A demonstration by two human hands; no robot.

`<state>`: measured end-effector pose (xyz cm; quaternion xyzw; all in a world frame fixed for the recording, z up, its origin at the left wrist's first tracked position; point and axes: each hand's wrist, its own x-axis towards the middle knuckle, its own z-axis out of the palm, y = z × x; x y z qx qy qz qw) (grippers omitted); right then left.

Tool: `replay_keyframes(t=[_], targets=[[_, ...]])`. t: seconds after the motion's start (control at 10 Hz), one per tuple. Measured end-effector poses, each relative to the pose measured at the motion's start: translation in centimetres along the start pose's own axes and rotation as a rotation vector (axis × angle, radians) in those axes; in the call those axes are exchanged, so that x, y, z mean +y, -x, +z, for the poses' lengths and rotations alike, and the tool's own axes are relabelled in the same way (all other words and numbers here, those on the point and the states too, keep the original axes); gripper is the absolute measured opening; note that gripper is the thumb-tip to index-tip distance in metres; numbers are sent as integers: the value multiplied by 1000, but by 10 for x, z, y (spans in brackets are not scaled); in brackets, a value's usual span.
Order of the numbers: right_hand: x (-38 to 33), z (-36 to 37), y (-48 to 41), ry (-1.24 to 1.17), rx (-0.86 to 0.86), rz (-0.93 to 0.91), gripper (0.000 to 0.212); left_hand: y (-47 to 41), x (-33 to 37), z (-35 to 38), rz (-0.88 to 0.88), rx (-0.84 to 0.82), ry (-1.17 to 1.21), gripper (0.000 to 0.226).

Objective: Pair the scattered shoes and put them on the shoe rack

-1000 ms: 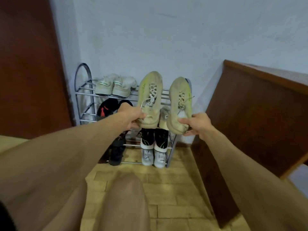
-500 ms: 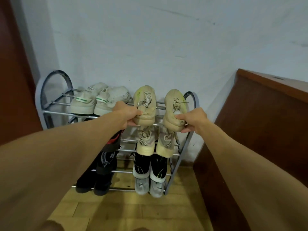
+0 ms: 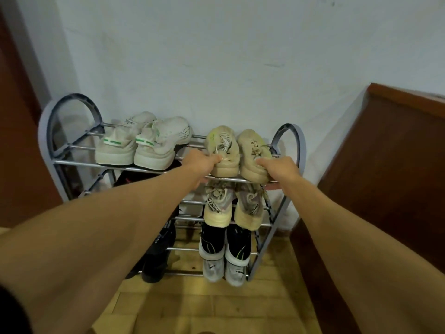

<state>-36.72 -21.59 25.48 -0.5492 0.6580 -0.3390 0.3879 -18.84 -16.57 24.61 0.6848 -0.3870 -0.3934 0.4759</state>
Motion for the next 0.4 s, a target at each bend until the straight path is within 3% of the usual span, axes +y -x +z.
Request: replay_keyframes(t=[0.1, 0.2, 0.3, 0.4], targets=[[2, 4, 24, 13, 23, -32, 34, 21, -2, -5, 58, -18, -54, 42], [6, 0, 56, 229, 81, -159, 18, 54, -2, -22, 147, -56, -150, 25], [17, -2, 85, 377, 73, -266, 24, 87, -7, -44, 172, -147, -208, 41], [19, 1, 116, 396, 17, -328, 30, 125, -17, -63, 195, -182, -199, 38]])
